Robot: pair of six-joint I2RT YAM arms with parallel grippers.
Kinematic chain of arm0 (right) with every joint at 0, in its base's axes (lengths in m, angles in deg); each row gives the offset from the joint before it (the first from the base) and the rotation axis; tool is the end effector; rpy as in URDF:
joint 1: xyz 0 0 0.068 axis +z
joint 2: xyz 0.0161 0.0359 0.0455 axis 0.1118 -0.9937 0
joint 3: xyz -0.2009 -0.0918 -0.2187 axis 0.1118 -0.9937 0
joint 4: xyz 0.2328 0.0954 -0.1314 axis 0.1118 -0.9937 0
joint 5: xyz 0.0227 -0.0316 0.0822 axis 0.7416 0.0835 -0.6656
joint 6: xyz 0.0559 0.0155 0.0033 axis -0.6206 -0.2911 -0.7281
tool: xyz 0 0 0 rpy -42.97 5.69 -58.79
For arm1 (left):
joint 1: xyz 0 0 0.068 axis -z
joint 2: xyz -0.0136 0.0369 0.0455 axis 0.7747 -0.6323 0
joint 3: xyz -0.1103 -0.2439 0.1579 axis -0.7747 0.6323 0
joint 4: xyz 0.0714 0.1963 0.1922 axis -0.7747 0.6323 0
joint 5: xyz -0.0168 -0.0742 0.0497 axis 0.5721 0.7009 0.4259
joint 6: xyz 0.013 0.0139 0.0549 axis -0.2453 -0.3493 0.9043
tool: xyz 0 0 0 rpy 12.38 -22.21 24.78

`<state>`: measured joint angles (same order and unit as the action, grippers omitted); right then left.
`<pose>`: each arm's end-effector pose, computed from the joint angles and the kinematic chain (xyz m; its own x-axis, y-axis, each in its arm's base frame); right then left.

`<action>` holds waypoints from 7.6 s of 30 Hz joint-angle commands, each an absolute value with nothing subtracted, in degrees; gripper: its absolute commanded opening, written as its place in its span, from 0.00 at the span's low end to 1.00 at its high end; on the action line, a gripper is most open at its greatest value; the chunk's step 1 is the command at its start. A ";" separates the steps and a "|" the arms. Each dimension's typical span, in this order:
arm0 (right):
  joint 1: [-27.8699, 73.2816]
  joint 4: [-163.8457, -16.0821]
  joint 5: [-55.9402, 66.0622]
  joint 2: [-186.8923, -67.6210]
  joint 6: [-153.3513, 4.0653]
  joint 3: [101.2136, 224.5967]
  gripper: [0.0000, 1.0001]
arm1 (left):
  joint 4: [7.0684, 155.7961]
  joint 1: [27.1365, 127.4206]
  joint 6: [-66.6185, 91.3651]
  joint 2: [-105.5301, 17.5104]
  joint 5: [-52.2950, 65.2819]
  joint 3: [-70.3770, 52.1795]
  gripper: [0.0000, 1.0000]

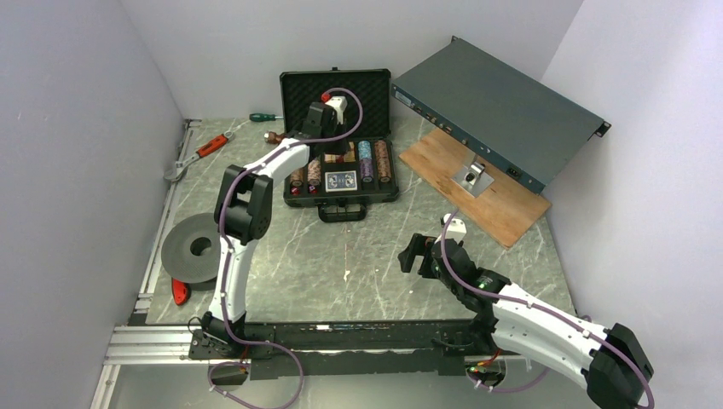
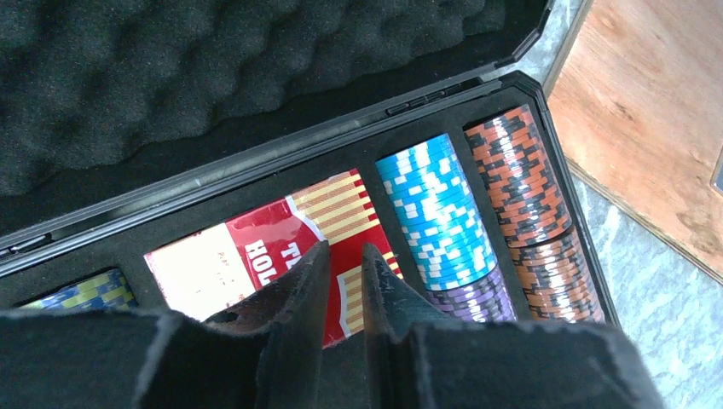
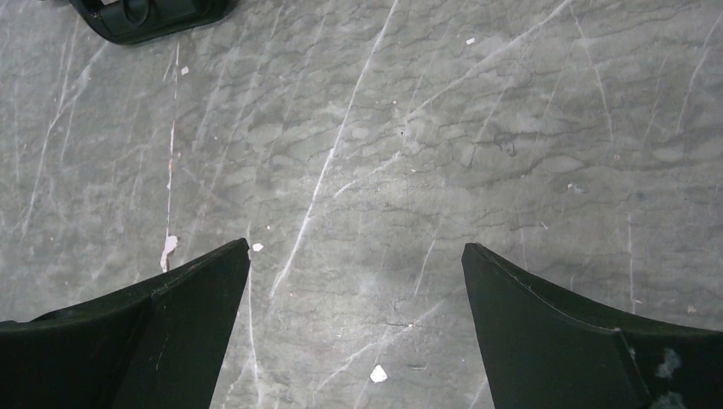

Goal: Pack up texas hold em set

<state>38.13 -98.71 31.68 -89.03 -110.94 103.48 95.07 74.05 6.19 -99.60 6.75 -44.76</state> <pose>0.1211 0.1002 0.1862 -0.6309 0.2858 -0.7213 -0.0612 0.9084 0.4135 0.5342 -0.2364 0.2261 -0.6513 -0.0484 -0.7573 0.3191 0.8880 -0.3312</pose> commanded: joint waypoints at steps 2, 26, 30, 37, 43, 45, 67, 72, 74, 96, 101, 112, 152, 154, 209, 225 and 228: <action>37.96 -95.86 32.04 -88.90 -111.42 103.11 0.99 | 94.88 75.85 4.40 -101.76 7.00 -44.55 0.20; 37.88 -95.80 31.17 -88.98 -111.60 103.09 0.99 | 101.94 80.22 -3.73 -98.92 -1.59 -33.81 0.00; 37.81 -95.52 30.74 -89.57 -111.52 103.33 0.99 | 100.67 80.92 -4.48 -97.75 -1.59 -30.35 0.00; 37.87 -96.14 30.46 -89.65 -111.60 103.92 0.99 | 96.38 81.06 -3.81 -93.00 -1.16 -26.10 0.00; 37.88 -97.33 30.49 -89.08 -111.25 104.88 0.99 | 93.07 81.10 -0.15 -84.88 -1.58 -22.97 0.05; 37.88 -97.49 30.33 -88.98 -111.25 105.14 0.99 | 92.45 81.10 1.19 -81.79 -1.59 -21.84 0.09; 37.87 -103.79 35.48 -90.39 -114.01 112.33 1.00 | 94.71 73.63 3.61 -50.25 -8.76 -3.94 0.64; 37.88 -102.69 38.74 -99.09 -118.05 117.53 0.97 | 101.75 73.47 1.19 -39.38 -9.59 1.12 0.65; 37.67 -103.11 40.57 -103.93 -120.21 120.69 0.92 | 104.86 73.41 1.14 -34.27 -11.44 2.63 0.66; 27.41 -106.17 41.11 -145.24 -135.32 154.05 0.82 | 112.43 73.19 15.57 -0.33 -10.98 21.05 0.77; 26.43 -107.14 42.53 -149.85 -137.29 157.65 0.80 | 113.24 73.19 15.31 -1.08 -10.37 20.55 0.77; 25.90 -107.83 44.87 -155.27 -138.85 159.32 0.67 | 112.80 73.19 15.56 -0.54 -9.83 20.88 0.76; 29.67 -99.02 32.78 -154.41 -123.49 147.66 0.00 | 113.12 72.93 15.87 -2.19 -9.97 20.71 0.76; 29.92 -98.71 32.66 -153.10 -123.46 146.00 0.00 | 113.07 72.92 15.87 -2.18 -10.04 20.71 0.76; 36.72 -115.75 42.88 -101.28 -124.05 116.25 0.71 | 113.78 72.31 13.99 -26.55 -9.62 -7.05 0.78; 36.77 -125.29 38.80 -88.17 -124.71 116.78 0.80 | 110.77 64.29 12.00 -54.52 -1.89 -37.15 0.76; 36.77 -127.10 35.95 -86.12 -126.47 115.78 0.78 | 108.54 61.76 10.54 -60.47 2.39 -41.17 0.75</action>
<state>36.50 -123.30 39.27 -88.76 -124.10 114.97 113.01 64.63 12.90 -54.62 -3.68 -35.97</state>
